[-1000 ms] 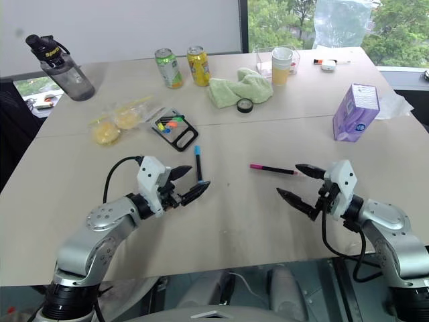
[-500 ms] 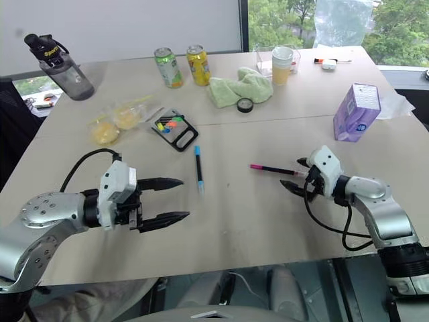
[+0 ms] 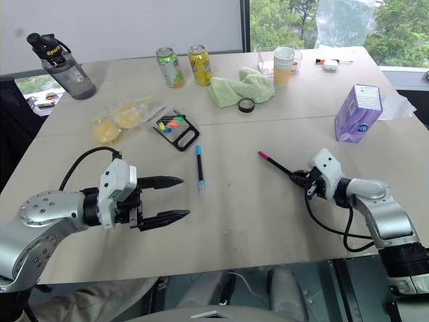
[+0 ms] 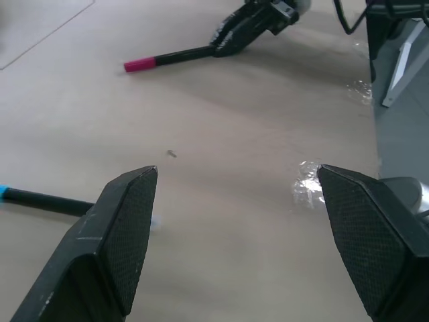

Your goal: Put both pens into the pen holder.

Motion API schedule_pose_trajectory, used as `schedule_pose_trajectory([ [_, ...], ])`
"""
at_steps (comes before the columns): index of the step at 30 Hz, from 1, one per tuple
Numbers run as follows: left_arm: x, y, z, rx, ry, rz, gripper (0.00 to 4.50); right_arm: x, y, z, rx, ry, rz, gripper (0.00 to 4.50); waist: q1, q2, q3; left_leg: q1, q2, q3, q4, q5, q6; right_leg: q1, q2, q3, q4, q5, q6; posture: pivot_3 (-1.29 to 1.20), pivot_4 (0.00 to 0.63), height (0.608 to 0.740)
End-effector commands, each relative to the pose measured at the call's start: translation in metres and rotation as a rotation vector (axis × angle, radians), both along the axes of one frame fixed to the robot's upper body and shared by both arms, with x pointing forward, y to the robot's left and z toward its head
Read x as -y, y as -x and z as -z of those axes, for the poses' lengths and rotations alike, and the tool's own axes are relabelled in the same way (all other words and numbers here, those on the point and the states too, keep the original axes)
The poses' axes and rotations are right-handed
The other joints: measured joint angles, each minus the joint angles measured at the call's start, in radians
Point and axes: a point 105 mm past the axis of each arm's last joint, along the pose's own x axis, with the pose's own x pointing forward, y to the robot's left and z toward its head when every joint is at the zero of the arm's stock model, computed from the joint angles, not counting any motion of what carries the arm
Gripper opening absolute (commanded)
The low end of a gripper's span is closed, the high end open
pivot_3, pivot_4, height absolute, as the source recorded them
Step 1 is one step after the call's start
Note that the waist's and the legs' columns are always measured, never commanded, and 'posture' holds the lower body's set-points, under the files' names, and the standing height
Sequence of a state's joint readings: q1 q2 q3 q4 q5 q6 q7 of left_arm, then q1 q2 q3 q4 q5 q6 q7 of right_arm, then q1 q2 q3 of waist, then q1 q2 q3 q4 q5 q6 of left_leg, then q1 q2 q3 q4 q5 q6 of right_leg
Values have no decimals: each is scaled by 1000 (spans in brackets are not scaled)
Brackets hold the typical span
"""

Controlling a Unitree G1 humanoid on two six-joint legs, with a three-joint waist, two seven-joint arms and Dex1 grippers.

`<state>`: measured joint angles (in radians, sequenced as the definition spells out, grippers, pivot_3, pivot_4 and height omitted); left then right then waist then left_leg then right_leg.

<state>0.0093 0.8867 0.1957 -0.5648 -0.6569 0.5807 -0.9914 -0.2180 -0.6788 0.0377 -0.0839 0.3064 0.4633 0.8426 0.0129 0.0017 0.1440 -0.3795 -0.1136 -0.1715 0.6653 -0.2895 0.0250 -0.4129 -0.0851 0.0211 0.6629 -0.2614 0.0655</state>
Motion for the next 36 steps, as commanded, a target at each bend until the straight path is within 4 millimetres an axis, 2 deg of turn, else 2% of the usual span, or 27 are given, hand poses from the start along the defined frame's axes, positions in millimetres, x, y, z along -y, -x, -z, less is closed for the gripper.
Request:
schedule_pose_trajectory([
  [1, 1, -16, -7, 11, 81, -76, 3922, -9, 5, -23, 66, -70, -18, 19, 0, 1, 0, 0, 0, 0, 0, 0, 0, 0, 0, 0, 0, 0, 0, 0, 150, 740],
  [4, 14, -39, -9, -5, 227, -146, 3922, -22, 16, -36, 93, -152, -58, 19, 0, 0, 0, 0, 0, -1, 1, 0, 0, 0, 0, -1, 1, 0, 0, 0, 150, 740],
  [8, 45, -63, -19, -57, 446, -186, 3922, -43, 28, -55, 142, -271, -99, 19, 1, -4, 1, -1, 0, -2, 3, 0, 0, 1, 0, -2, 1, 0, 0, 0, 150, 740],
  [11, 65, -67, -27, -113, 550, -146, 3922, -56, 33, -68, 187, -334, -114, 19, -4, -4, 1, -1, -1, -1, 4, 0, 0, 1, 0, -1, 2, 0, 1, 0, 150, 740],
  [15, 77, -79, -45, -198, 745, -152, 3922, -68, 39, -81, 241, -398, -139, 19, -4, -4, 1, -1, -1, -2, 4, 0, 0, 0, 0, -2, 2, 0, 1, 0, 150, 740],
  [20, 90, -79, -58, -254, 863, -104, 3922, -73, 42, -87, 257, -426, -149, 19, -4, -4, 1, -1, -1, -1, 4, 0, 0, 0, 0, -1, 2, 0, 1, 0, 150, 740],
  [21, 91, -78, -61, -262, 879, -97, 3391, -73, 42, -87, 258, -427, -146, 19, -3, -4, 1, -1, -1, -1, 4, 0, 0, 0, 0, -1, 2, 0, 1, 0, 150, 740],
  [25, 98, -69, -61, -281, 866, -37, 1716, -74, 43, -90, 265, -441, -153, 19, -5, -4, 1, 0, -1, -1, 4, 0, 0, 0, 0, -1, 3, 0, 1, 0, 150, 740],
  [28, 103, -66, -59, -294, 858, -16, 248, -79, 48, -96, 253, -494, -193, 19, -4, -4, 1, 0, -1, -1, 4, 0, 0, 0, 0, -1, 3, 0, 1, 0, 150, 740],
  [29, 104, -65, -59, -298, 859, -15, 16, -81, 49, -97, 246, -500, -207, 19, -3, -4, 1, -1, -1, -1, 4, 0, 0, 0, 0, -1, 2, 0, 1, 0, 150, 740],
  [32, 106, -65, -58, -302, 857, -19, 16, -82, 49, -96, 242, -485, -229, 19, -2, -4, 1, 0, -1, -1, 4, 0, 0, 0, 0, -1, 2, 0, 1, 0, 150, 740],
  [33, 106, -65, -57, -302, 856, -23, 0, -83, 50, -96, 234, -477, -236, 818, -1, -4, 1, 0, -1, -1, 4, 0, 0, 0, 0, -1, 2, 0, 1, 0, 150, 740],
  [34, 106, -66, -56, -302, 856, -27, 0, -82, 49, -96, 231, -475, -239, 1096, -2, -4, 1, 0, -1, -1, 4, 0, 0, 0, 0, -1, 2, 0, 1, 0, 150, 740],
  [36, 105, -67, -56, -285, 848, -44, 0, -80, 47, -96, 228, -477, -220, 1937, -2, -4, 1, 0, -1, 0, 4, 0, 0, 0, 0, -1, 2, 0, 1, 0, 150, 740],
])
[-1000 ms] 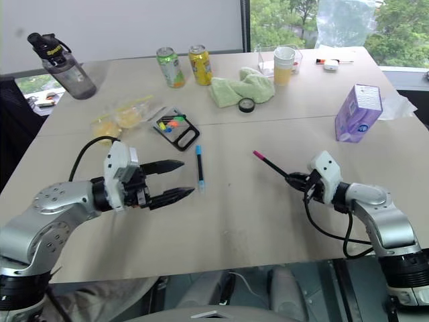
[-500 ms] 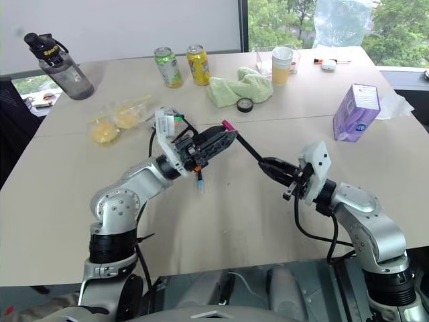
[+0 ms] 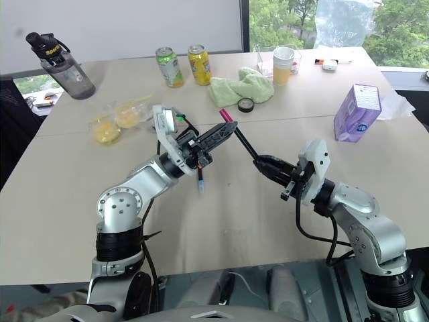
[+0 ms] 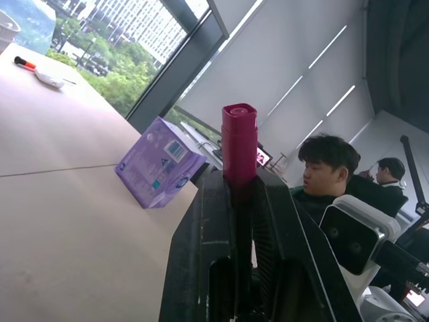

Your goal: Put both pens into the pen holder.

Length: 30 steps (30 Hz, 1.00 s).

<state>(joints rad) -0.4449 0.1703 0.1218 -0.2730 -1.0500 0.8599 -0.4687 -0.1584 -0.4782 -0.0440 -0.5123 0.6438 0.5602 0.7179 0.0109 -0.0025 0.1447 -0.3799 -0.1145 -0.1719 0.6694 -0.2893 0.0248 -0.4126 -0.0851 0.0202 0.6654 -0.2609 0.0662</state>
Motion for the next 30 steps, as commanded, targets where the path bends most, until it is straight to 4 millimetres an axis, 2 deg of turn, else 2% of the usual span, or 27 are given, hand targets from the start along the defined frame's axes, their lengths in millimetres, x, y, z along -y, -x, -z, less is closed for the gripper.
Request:
schedule_pose_trajectory([
  [1, 2, 3, -6, 54, -17, -22, 0, -1, 2, -13, 38, -16, -8, 2489, 0, 0, 0, 0, 0, 0, 0, 0, 0, 0, 0, 0, 0, 0, 0, 0, 150, 740],
  [2, 0, 1, -6, 62, -26, -39, 0, 2, 0, -12, 36, -12, 11, 2672, 0, 0, 0, 0, 0, 0, 0, 0, 0, 0, 0, 0, 0, 0, 0, 0, 150, 740],
  [3, -2, -1, -5, 85, -55, -69, 0, 5, -1, -11, 27, -4, 24, 3310, 0, 0, 0, 0, 0, 0, 0, 0, 0, 0, 0, 0, 0, 0, 0, 0, 150, 740],
  [7, -12, -14, -9, 270, -228, -239, 0, 33, -2, 3, 10, 84, 91, 3310, 4, 0, 0, 0, 0, 0, 0, 0, 0, 0, 0, 0, 0, 0, 0, 0, 150, 740],
  [10, -17, -15, -16, 481, -375, -328, 0, 49, 2, 1, 35, 112, 108, 3310, 4, 0, 0, 0, -1, 0, 0, 0, 0, 0, -1, 0, -1, 0, 0, 0, 150, 740],
  [12, -29, -23, -20, 674, -581, -489, 0, 60, 8, -3, 58, 122, 85, 3310, 3, 0, 0, 0, -1, 0, -1, 0, 0, 0, -1, 1, -1, 0, 0, 0, 150, 740],
  [15, -41, -29, -21, 972, -888, -660, 0, 67, 14, -10, 94, 97, 47, 3310, 1, 0, 0, 0, 0, 1, -2, 0, 0, 0, 0, 2, -1, 0, 0, 0, 150, 740],
  [17, -43, -28, -20, 1109, -998, -716, 0, 68, 17, -13, 104, 70, 22, 3310, 4, 0, 0, 1, 0, 2, -2, 0, 0, 0, 0, 2, -1, 0, 0, 0, 150, 740],
  [20, -42, -22, -7, 1318, -1171, -741, 0, 65, 21, -16, 97, 26, -19, 3310, 5, 0, 0, 0, 0, 1, -2, 0, 0, 0, 0, 2, -2, 0, 0, 0, 150, 740],
  [22, -46, -23, 4, 1355, -1247, -758, 0, 62, 23, -16, 96, 18, -34, 3310, 5, 0, 0, 0, 0, 1, -2, 0, 0, 0, 0, 1, -2, 0, 0, 0, 150, 740],
  [26, -62, -28, 17, 1299, -1305, -817, 0, 61, 21, -15, 95, 20, -38, 3310, 5, 0, 0, 0, 0, 1, -2, 0, 0, 0, 0, 1, -1, 0, 0, 0, 150, 740],
  [30, -70, -29, 19, 1325, -1336, -843, 0, 60, 20, -14, 93, 18, -41, 3310, 5, 0, 0, 0, 0, 0, -2, 0, 0, 0, -1, 1, -1, 0, 0, 0, 150, 740],
])
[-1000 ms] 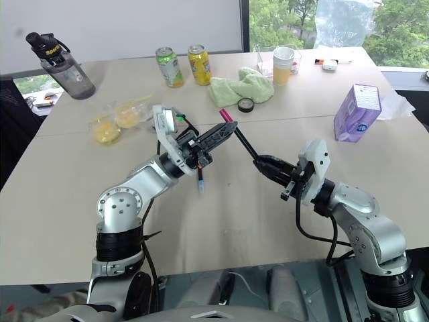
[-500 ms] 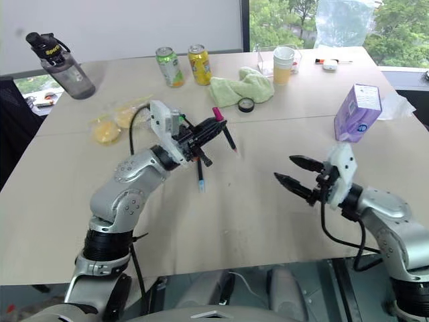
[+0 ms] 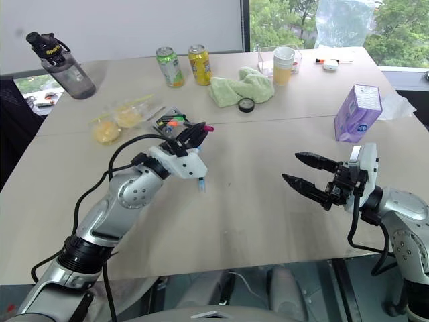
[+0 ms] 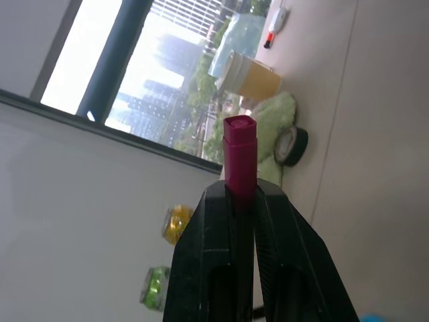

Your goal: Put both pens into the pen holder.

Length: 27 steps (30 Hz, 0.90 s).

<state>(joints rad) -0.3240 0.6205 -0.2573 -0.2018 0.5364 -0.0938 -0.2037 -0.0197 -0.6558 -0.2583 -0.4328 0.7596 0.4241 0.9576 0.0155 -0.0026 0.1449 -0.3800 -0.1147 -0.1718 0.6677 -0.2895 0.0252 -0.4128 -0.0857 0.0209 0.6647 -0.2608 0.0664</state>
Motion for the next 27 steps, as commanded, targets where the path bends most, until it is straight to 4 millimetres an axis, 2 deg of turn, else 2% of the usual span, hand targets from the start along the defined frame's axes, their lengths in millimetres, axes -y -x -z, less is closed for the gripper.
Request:
schedule_pose_trajectory([
  [1, -10, 0, -15, 97, -15, -23, 0, -2, 2, -8, 46, -17, -21, 3310, 0, 0, 0, 0, 0, 0, 0, 0, 0, 0, 0, 0, 0, 0, 0, 0, 150, 740],
  [8, -18, -2, -22, 137, 33, -62, 0, -1, 3, -7, 53, -26, -4, 3310, -1, 0, 0, 0, 0, 0, 0, 0, 0, 0, 0, 0, 0, 0, 0, 0, 150, 740],
  [16, -9, -2, -21, 120, 53, -21, 0, 0, 2, -5, 60, -21, 7, 3310, -1, 0, 0, 0, 0, 0, 0, 0, 0, 0, 0, 0, 0, 0, 0, 0, 150, 740],
  [23, -8, -2, -28, 152, 64, -16, 0, -1, 4, -3, 53, -21, 5, 3310, -1, 0, 0, 0, 0, 0, 0, 0, 0, 0, 0, 0, 0, 0, 0, 0, 150, 740],
  [27, -13, -5, -24, 130, 64, -40, 0, -1, 4, -3, 54, -22, 2, 3310, -1, 0, 0, 0, 0, 0, 0, 0, 0, 0, 0, 0, 0, 0, 0, 0, 150, 740],
])
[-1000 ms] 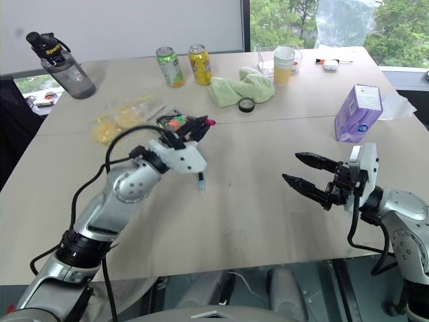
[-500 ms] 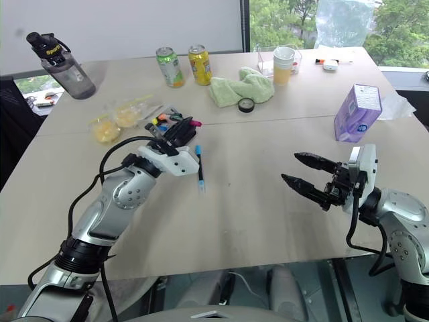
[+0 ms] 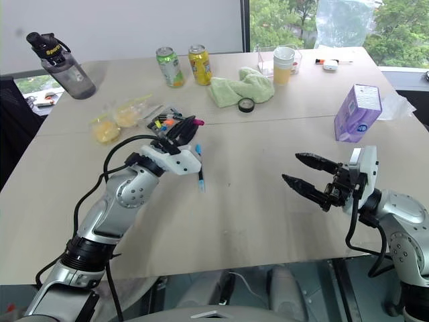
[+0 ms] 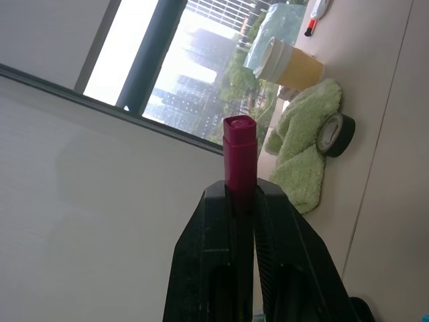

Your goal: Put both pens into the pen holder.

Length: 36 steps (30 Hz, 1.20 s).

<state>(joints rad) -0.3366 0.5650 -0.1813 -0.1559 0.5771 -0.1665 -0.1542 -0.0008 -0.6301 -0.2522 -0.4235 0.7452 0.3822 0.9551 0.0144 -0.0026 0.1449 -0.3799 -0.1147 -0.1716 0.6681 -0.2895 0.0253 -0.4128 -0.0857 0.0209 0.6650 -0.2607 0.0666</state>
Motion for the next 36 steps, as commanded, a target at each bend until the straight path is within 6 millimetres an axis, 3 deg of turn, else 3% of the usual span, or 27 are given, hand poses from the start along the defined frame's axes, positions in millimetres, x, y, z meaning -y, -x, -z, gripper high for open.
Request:
schedule_pose_trajectory([
  [1, -8, -2, -9, 28, 13, -25, 0, -2, 4, -6, 41, -2, -15, 3310, 0, 0, 0, 0, 0, 0, 0, 0, 0, 0, 0, 0, 0, 0, 0, 0, 150, 740],
  [20, -37, -23, -4, -20, 59, -125, 0, -3, 4, -10, 70, -29, 4, 3310, -1, 0, 0, 0, 0, 0, 0, 0, 0, 0, 0, 0, 0, 0, 0, 0, 150, 740],
  [21, -38, -24, -4, -19, 66, -130, 918, -3, 4, -10, 70, -29, 4, 3357, 0, 0, 0, 0, 0, 0, 0, 0, 0, 0, 0, 0, 1, 0, 0, 0, 150, 740],
  [25, -47, -28, -6, -15, 80, -155, 2468, -2, 4, -9, 69, -28, 7, 3357, -1, 0, 0, 0, 0, 0, 1, 0, 0, 0, 0, 0, 1, 0, 0, 0, 150, 740],
  [29, -49, -30, -7, -2, 64, -168, 4337, -1, 3, -9, 69, -27, 10, 3357, -1, 0, 0, 0, 0, 0, 1, 0, 0, 0, 0, 0, 1, 0, 0, 0, 150, 740],
  [36, -50, -29, -9, 3, 103, -172, 4461, 1, 3, -6, 67, -25, 16, 3357, -1, 0, 0, 0, 0, 0, 1, 0, 0, 0, 0, 0, 1, 0, 0, 0, 150, 740],
])
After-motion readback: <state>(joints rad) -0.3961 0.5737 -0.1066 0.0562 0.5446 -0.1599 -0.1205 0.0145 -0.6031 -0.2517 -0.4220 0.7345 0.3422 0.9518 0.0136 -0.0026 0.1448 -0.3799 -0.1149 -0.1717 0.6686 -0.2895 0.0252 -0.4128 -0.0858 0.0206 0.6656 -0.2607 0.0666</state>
